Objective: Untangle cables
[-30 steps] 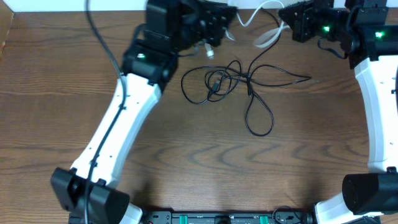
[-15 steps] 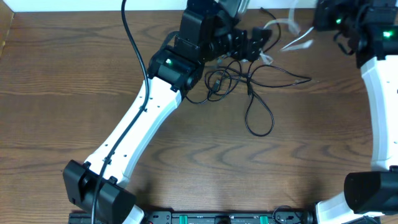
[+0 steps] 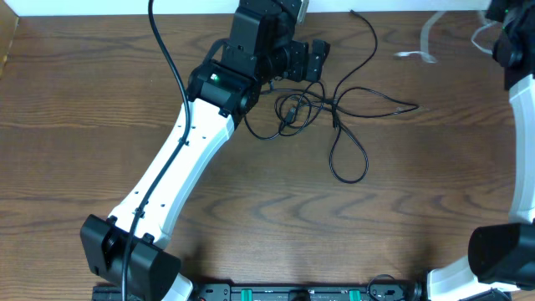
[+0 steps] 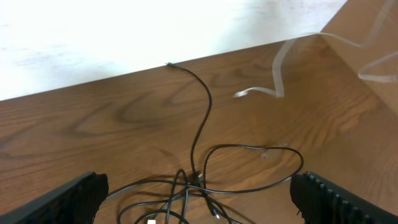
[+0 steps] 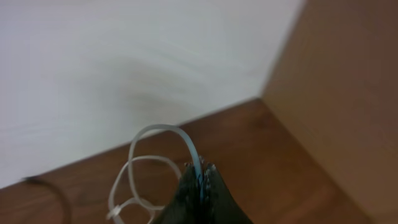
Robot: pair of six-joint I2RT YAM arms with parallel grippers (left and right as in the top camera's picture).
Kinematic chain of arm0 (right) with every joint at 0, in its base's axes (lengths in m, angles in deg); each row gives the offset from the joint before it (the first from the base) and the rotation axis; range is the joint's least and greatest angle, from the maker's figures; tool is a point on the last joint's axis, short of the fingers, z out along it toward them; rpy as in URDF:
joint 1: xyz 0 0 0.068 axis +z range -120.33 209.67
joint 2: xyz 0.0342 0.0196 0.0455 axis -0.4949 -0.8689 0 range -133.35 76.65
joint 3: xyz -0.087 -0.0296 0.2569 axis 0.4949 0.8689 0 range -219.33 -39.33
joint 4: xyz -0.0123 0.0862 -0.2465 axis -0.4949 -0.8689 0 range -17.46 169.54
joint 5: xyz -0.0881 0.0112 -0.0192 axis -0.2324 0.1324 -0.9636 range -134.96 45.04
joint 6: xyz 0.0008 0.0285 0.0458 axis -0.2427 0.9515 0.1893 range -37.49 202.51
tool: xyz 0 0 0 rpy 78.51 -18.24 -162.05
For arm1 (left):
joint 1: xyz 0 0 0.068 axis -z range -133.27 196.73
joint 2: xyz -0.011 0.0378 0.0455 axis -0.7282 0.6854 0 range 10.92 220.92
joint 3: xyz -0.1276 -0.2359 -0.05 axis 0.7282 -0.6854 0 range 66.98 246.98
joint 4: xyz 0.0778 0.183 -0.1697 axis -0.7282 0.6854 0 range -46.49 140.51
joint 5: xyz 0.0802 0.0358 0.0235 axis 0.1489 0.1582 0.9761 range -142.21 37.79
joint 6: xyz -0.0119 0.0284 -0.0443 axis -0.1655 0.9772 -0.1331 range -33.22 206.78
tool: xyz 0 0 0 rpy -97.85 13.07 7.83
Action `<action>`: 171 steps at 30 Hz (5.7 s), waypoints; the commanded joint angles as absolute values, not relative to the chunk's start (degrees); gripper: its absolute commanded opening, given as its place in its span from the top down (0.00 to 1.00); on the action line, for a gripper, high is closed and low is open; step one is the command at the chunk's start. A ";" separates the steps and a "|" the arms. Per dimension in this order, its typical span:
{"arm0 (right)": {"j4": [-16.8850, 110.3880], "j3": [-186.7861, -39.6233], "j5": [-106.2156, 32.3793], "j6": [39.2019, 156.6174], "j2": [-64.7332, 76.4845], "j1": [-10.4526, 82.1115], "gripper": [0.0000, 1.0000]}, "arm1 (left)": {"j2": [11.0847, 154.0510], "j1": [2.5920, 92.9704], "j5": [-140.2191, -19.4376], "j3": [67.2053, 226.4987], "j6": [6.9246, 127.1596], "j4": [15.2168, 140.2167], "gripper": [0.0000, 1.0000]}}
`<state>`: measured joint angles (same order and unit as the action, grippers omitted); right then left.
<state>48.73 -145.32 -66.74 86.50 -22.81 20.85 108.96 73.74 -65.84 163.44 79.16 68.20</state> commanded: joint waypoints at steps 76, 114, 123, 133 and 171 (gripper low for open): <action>22.79 -145.41 -41.83 97.95 -29.19 41.74 0.01 | 123.80 65.19 -83.43 164.23 105.35 77.73 0.02; 21.87 -145.39 -43.33 96.58 -28.58 39.82 0.01 | 135.32 70.94 -78.47 163.90 102.37 65.18 0.80; 21.56 -145.39 -43.29 96.60 -28.56 39.84 0.01 | 135.32 70.87 -75.04 163.90 102.35 65.68 0.78; 22.57 -145.39 -39.99 95.48 -28.58 39.99 0.01 | 124.00 68.16 -71.76 166.41 89.19 66.47 0.93; 36.07 -145.00 9.06 77.74 -31.45 49.30 0.17 | 104.52 63.51 -69.05 166.48 71.40 66.78 0.93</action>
<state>35.24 -145.32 7.42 78.70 -30.00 47.84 104.68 63.75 -69.82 166.59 71.95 67.24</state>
